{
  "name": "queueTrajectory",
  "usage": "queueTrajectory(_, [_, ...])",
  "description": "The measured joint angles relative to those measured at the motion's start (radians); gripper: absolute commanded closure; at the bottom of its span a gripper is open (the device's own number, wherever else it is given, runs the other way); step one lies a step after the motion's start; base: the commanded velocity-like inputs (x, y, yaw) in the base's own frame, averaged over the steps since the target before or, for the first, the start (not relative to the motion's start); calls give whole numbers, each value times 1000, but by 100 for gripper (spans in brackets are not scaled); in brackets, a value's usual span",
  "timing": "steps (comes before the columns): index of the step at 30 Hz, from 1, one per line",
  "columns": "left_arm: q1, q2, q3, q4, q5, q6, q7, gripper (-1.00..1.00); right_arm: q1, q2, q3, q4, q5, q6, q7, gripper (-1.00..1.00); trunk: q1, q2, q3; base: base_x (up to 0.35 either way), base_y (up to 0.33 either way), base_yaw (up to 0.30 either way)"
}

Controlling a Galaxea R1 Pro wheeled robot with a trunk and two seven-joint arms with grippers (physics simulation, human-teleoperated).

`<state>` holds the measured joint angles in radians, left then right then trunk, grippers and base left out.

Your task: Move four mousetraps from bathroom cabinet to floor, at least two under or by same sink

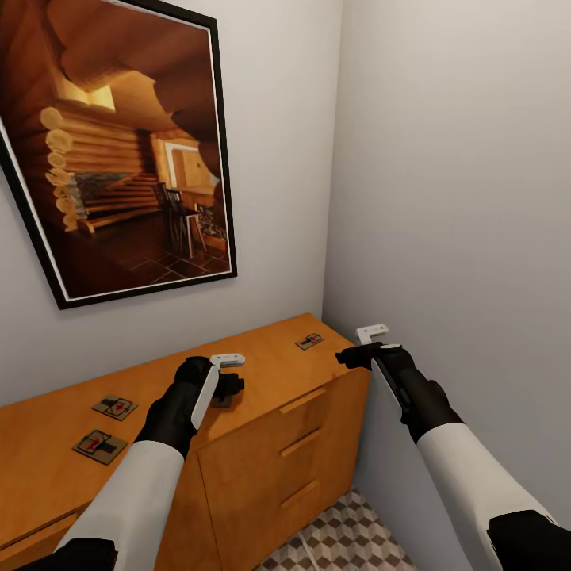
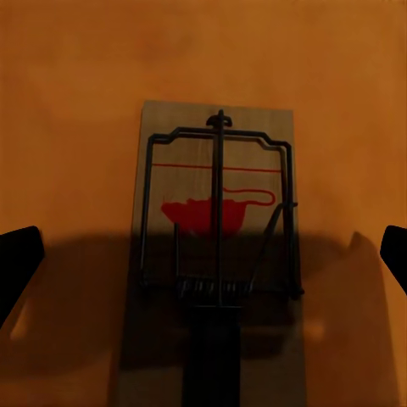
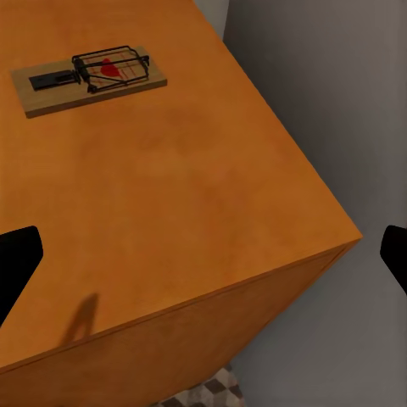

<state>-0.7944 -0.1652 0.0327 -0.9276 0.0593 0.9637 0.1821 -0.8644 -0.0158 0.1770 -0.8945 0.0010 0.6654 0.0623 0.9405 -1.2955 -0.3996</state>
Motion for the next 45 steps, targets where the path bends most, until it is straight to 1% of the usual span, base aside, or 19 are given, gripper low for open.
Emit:
queueTrajectory(1, [0,0,0,1,-10,1,1,100,0,0,0,0,0,0,0,-100,0,0,0,0,0,0])
queueTrajectory(4, [0,0,-1,3,-19,2,3,100,0,0,0,0,0,0,0,-100,0,0,0,0,0,0])
queueTrajectory(6, [0,-2,-1,-1,10,-1,0,100,0,0,0,0,0,0,0,-100,0,0,0,0,0,0])
queueTrajectory(11, [0,-3,-1,-2,25,-3,-2,100,0,0,0,0,0,0,0,-100,0,0,0,0,0,0])
queueTrajectory(21, [0,-4,-2,-2,29,-4,-2,100,0,0,0,0,0,0,0,-100,0,0,0,0,0,0])
queueTrajectory(38, [0,-6,0,-2,26,-5,-2,100,0,0,0,0,0,0,0,-100,0,0,0,0,0,0])
queueTrajectory(39, [0,-6,0,2,28,-5,-2,100,0,0,0,0,0,0,0,-100,-4,7,3,0,0,0])
queueTrajectory(40, [0,-5,0,5,10,-2,1,100,0,0,0,0,0,0,0,-100,-7,14,6,0,0,0])
queueTrajectory(45, [0,-3,0,5,11,-2,0,100,0,0,0,0,0,0,0,-100,-27,49,22,0,0,0])
